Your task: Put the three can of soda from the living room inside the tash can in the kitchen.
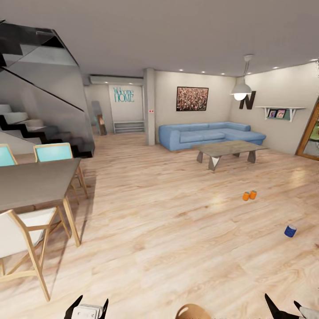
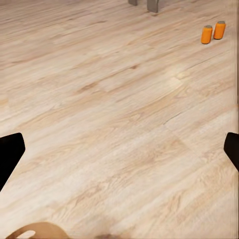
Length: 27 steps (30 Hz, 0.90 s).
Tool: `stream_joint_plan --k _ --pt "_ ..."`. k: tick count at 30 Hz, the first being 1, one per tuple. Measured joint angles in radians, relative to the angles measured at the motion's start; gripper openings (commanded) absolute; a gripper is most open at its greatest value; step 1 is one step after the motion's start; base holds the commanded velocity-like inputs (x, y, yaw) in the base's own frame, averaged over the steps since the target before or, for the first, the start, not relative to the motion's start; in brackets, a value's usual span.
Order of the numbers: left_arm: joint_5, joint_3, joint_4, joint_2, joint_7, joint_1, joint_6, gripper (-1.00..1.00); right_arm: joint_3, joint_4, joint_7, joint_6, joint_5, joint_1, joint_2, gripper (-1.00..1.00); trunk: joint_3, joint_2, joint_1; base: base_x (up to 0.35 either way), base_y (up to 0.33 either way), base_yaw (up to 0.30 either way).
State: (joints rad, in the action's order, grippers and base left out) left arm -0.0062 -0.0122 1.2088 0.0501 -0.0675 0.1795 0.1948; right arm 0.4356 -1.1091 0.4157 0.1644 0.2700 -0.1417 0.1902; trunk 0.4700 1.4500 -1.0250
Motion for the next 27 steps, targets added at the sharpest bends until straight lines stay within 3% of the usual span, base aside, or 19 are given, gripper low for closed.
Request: stream_joint_plan --k 6,17,27 --pt "0.001 0.001 0.0 -0.001 0.0 0.0 0.0 1.0 -0.001 0.0 0.0 0.001 0.0 0.0 0.0 1.0 0.002 0.0 0.0 0.004 -0.078 -0.019" --pt "0.002 0.001 0.0 -0.001 -0.009 0.0 -0.002 1.0 -0.001 0.0 0.0 0.001 0.0 0.0 0.0 1.0 0.002 0.0 0.0 0.01 0.098 -0.001" --pt "0.002 0.002 0.0 -0.001 -0.011 0.0 -0.003 1.0 0.0 0.0 0.0 0.002 0.0 0.0 0.0 1.0 0.002 0.0 0.0 -0.142 0.226 -0.019"
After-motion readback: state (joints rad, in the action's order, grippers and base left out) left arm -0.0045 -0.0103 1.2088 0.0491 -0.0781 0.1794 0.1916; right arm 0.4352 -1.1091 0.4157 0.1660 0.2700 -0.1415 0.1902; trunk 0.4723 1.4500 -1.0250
